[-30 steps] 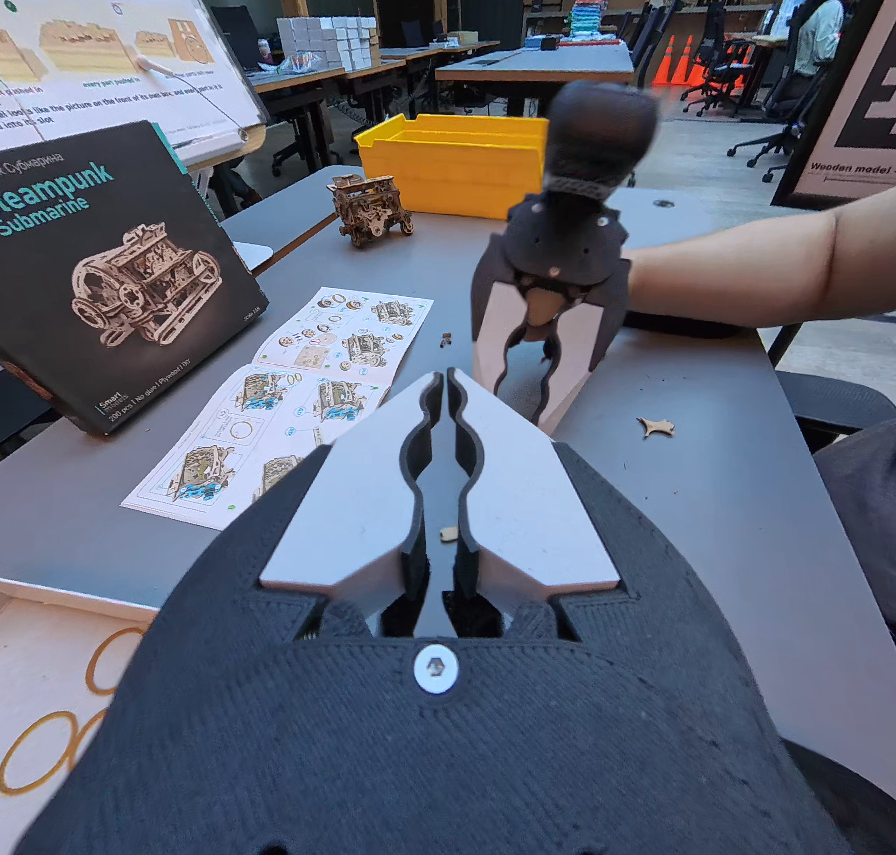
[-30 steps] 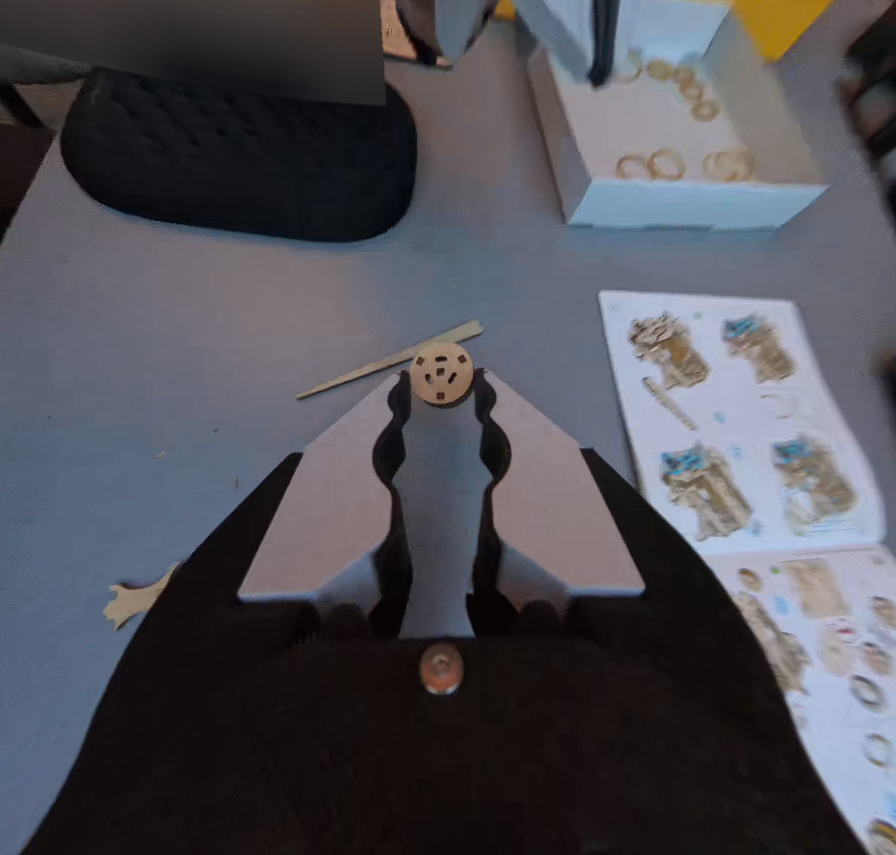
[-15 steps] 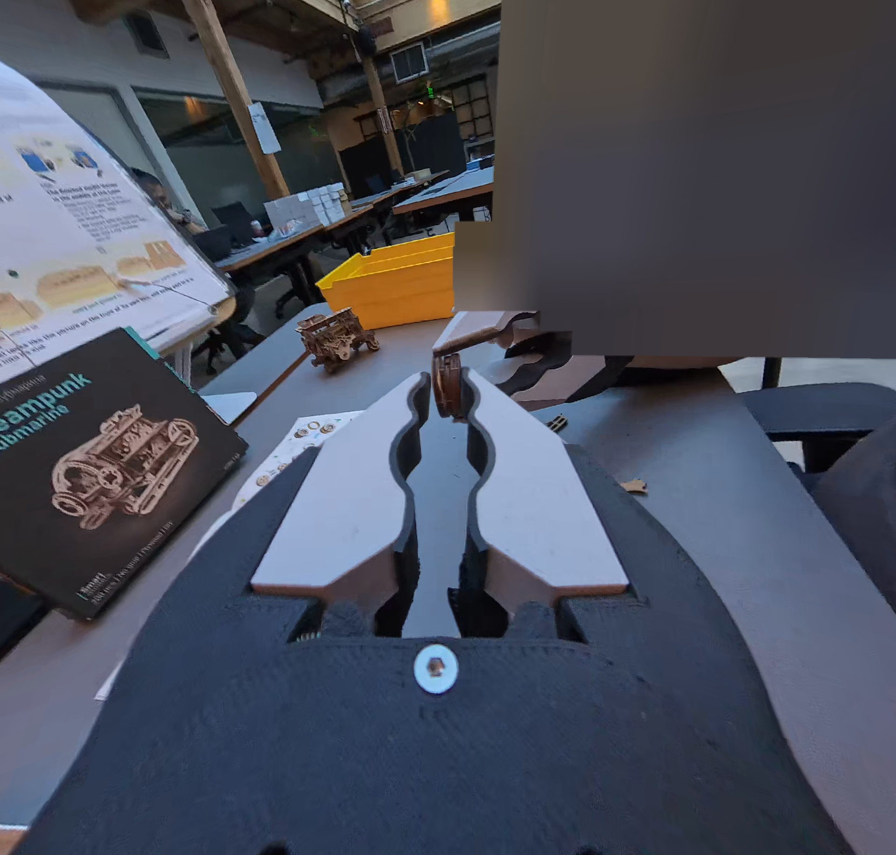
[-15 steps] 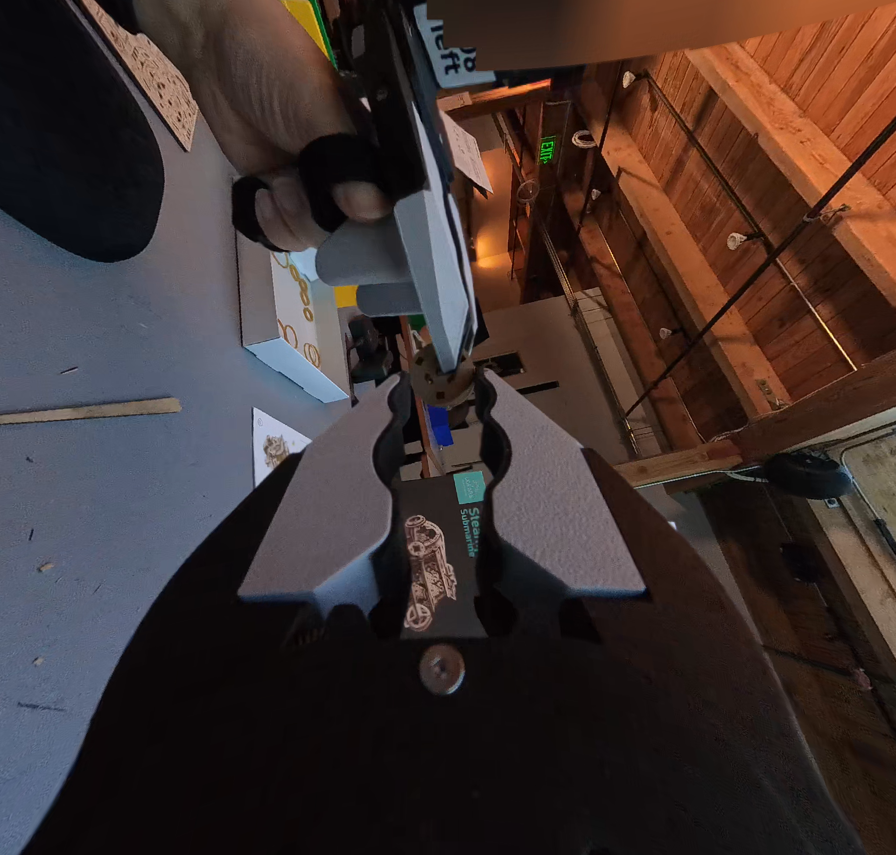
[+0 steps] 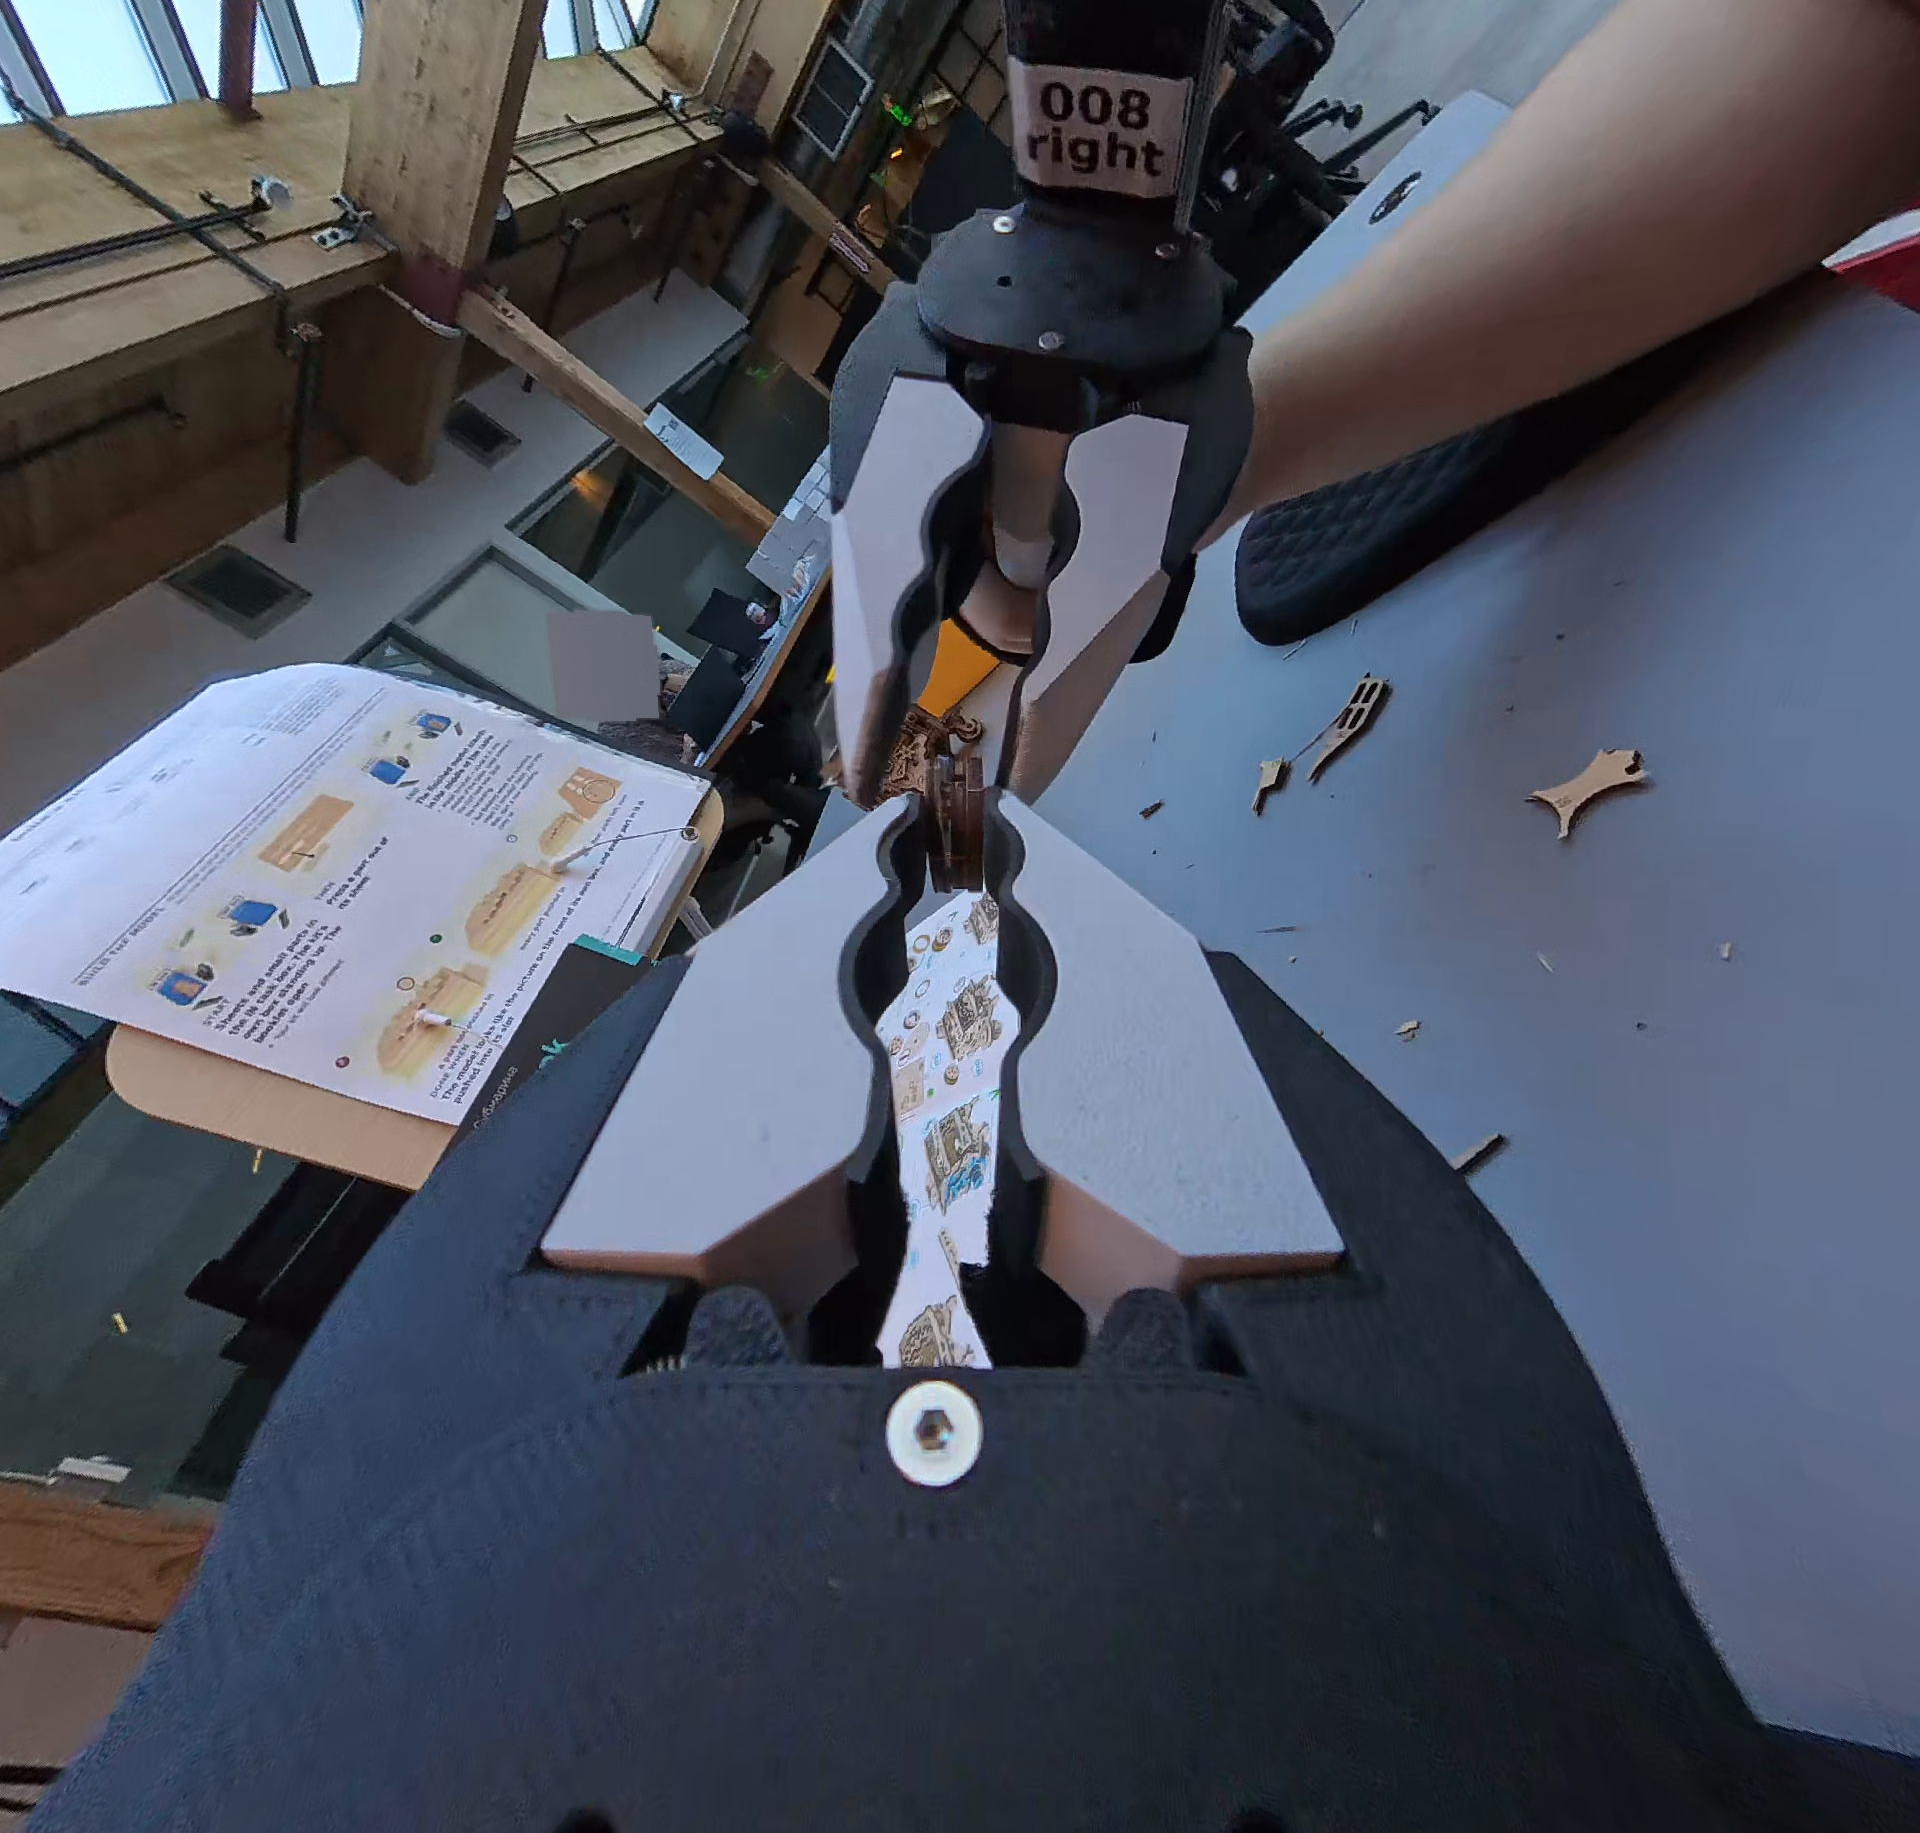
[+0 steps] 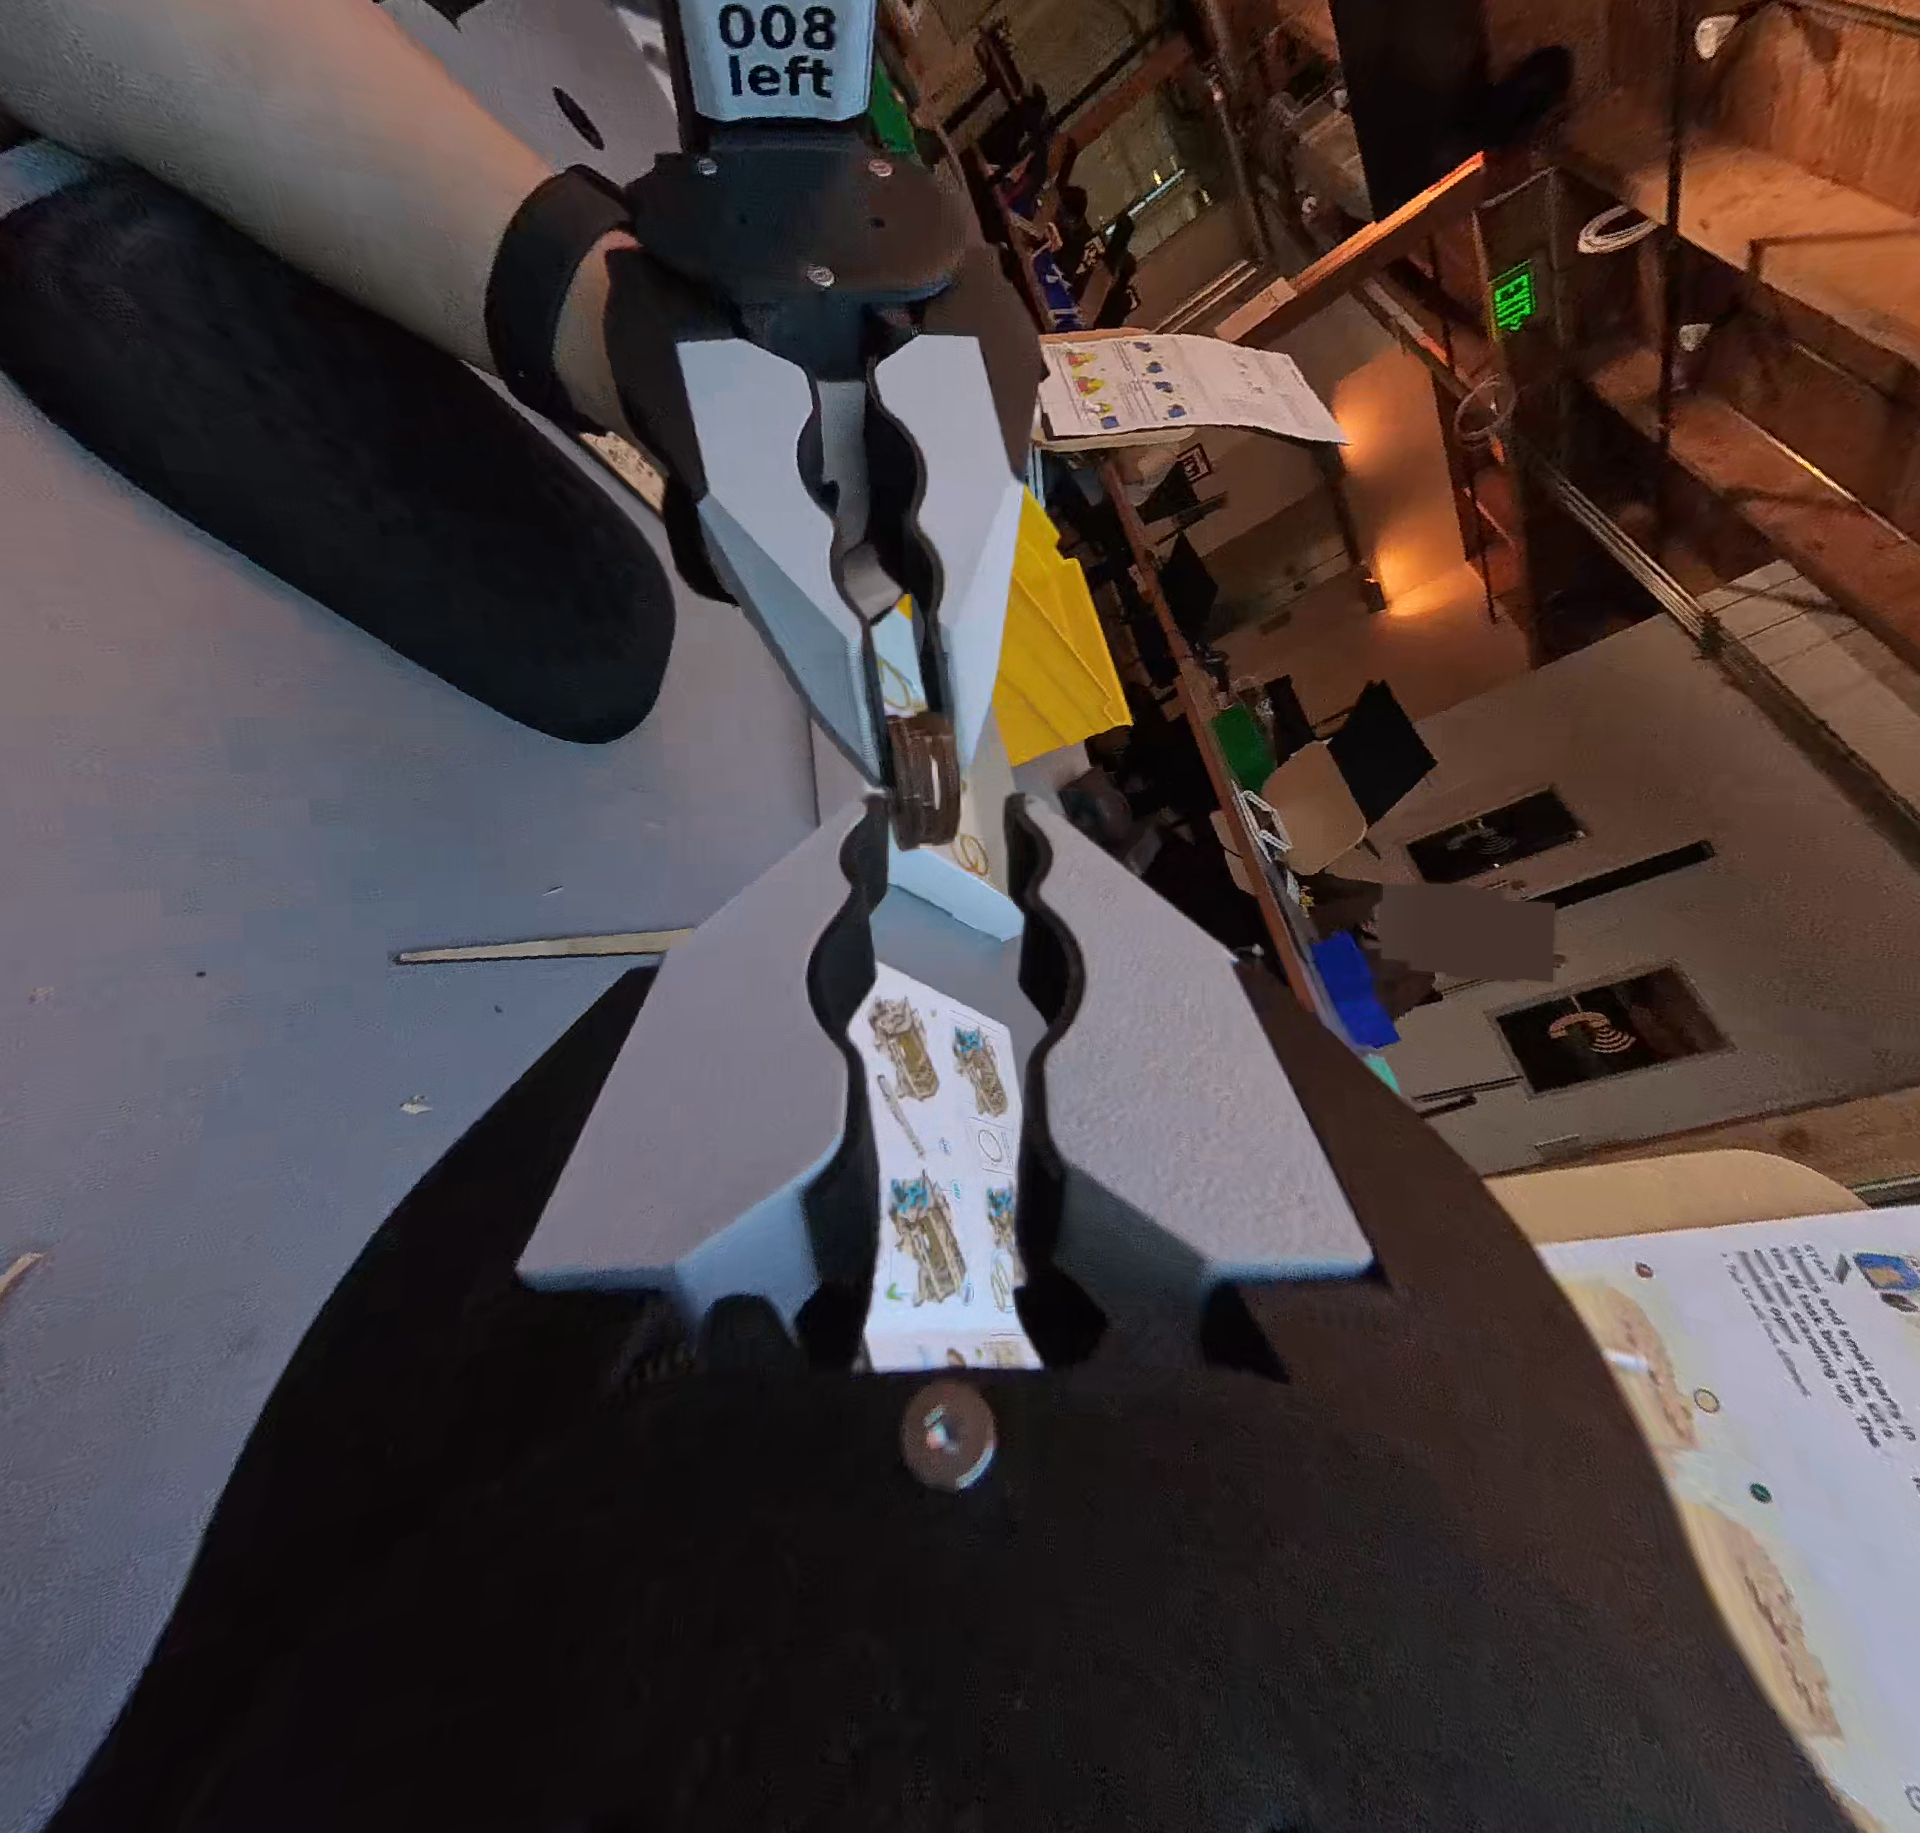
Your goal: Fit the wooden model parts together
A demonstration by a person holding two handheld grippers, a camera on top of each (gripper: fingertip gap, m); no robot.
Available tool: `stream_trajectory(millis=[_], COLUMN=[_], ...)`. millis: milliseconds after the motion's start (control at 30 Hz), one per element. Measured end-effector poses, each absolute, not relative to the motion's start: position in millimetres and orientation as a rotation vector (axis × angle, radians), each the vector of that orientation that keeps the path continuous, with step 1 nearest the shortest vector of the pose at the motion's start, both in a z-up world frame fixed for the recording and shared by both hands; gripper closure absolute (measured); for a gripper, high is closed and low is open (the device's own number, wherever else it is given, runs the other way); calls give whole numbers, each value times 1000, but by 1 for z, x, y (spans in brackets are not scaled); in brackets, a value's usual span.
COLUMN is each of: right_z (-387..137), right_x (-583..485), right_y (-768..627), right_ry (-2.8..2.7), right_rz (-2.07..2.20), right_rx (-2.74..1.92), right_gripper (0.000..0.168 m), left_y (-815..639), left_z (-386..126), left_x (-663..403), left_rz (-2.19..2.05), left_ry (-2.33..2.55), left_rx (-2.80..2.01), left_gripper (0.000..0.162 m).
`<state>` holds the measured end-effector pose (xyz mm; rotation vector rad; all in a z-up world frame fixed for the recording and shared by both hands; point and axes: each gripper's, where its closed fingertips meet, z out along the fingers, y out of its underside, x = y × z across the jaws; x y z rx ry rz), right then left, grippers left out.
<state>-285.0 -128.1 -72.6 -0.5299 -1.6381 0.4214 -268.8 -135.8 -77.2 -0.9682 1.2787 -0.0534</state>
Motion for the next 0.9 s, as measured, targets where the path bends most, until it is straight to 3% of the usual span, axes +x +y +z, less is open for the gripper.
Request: stream_trajectory(millis=[100, 367, 533, 767, 900], right_z=[-80, -60, -53, -46, -46], right_x=[-285, -280, -274, -268, -267], right_y=[-131, -135, -131, -141, -147], right_ry=[-1672, -1564, -1486, -1415, -1403], right_rz=[382, 129, -140, -288, -289], right_rx=[-517, -375, -263, -125, -87], right_gripper=[158, 159, 159, 158, 158], left_y=[-136, -141, -152, -150, -148], left_z=[-80, -62, -47, -38, -43], left_x=[-268, -270, -269, -268, -260], left_rz=[-19, 4, -191, -758, -863], left_ry=[1299, 1209, 1131, 974, 946], left_rx=[-954, -887, -891, -1092, -1152], left_gripper=[154, 150, 148, 110, 111])
